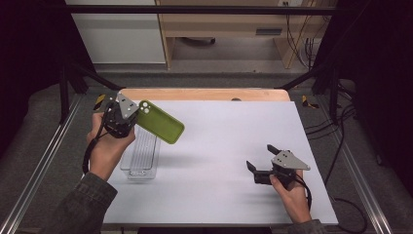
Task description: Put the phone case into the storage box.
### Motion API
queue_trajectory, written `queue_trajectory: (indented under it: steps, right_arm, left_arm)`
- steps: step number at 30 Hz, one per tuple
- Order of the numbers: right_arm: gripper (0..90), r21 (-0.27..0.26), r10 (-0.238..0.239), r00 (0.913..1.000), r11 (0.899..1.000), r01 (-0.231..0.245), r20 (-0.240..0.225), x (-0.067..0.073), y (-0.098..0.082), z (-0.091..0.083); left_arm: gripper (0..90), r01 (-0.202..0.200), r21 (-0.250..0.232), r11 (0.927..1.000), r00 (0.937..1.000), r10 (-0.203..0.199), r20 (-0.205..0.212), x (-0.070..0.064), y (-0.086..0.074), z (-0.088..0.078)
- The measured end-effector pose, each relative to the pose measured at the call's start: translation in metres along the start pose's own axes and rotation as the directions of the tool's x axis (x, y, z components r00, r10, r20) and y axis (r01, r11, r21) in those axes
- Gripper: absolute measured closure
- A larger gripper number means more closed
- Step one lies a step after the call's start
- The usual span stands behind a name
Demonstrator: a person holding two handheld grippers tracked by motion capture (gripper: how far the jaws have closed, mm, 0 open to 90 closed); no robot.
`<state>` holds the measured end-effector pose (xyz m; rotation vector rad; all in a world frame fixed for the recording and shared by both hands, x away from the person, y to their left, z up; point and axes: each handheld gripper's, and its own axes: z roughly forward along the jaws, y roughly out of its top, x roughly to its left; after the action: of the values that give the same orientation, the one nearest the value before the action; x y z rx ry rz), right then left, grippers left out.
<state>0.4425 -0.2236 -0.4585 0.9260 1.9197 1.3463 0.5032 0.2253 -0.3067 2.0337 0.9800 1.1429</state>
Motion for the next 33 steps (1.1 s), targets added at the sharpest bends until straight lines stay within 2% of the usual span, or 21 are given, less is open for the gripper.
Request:
queue_trajectory:
  steps: [5,9,10,15,18,24,26,30,33]
  right_arm:
    - [5.4,-0.018,0.005,1.0000,1.000,-0.005,-0.003,0.001,0.000,-0.001]
    - [5.4,-0.022,0.012,0.9999,1.000,-0.013,-0.003,0.001,-0.002,-0.001]
    - [5.4,-0.023,0.015,0.9999,1.000,-0.015,-0.003,0.001,-0.003,-0.002]
    - [5.4,-0.028,0.012,0.9999,1.000,-0.012,0.000,0.002,-0.003,-0.002]
    - [5.4,-0.031,0.010,0.9999,0.999,-0.010,0.001,0.002,-0.003,-0.002]
    - [5.3,-0.036,0.010,0.9999,0.999,-0.010,-0.001,0.002,-0.004,-0.002]
    - [5.3,-0.038,0.011,0.9999,0.999,-0.011,0.000,0.001,-0.004,-0.002]
    - [5.3,-0.045,0.016,0.9999,0.999,-0.016,0.001,0.001,-0.003,-0.003]
    - [5.3,-0.043,0.015,0.9999,0.999,-0.015,0.000,0.001,-0.004,-0.003]
  left_arm:
    - [87.3,-0.024,-0.013,0.9996,0.9993,0.023,-0.030,0.010,0.004,-0.004]
    - [87.3,-0.062,0.009,0.9980,0.9952,0.063,-0.075,0.016,0.005,-0.006]
    - [87.3,-0.061,0.010,0.9981,0.9949,0.062,-0.080,0.017,0.004,-0.006]
    - [87.3,-0.061,0.005,0.9981,0.9944,0.061,-0.086,0.025,0.000,-0.006]
    - [87.3,-0.078,0.020,0.9967,0.9907,0.080,-0.110,0.030,0.001,-0.006]
    - [87.3,-0.104,0.016,0.9944,0.9867,0.105,-0.123,0.039,0.003,-0.005]
    - [87.3,-0.124,0.020,0.9920,0.9827,0.126,-0.136,0.040,0.003,-0.004]
    - [87.3,-0.128,0.011,0.9916,0.9822,0.129,-0.137,0.044,0.003,-0.002]
    - [87.3,-0.143,0.010,0.9896,0.9795,0.143,-0.142,0.046,0.004,0.000]
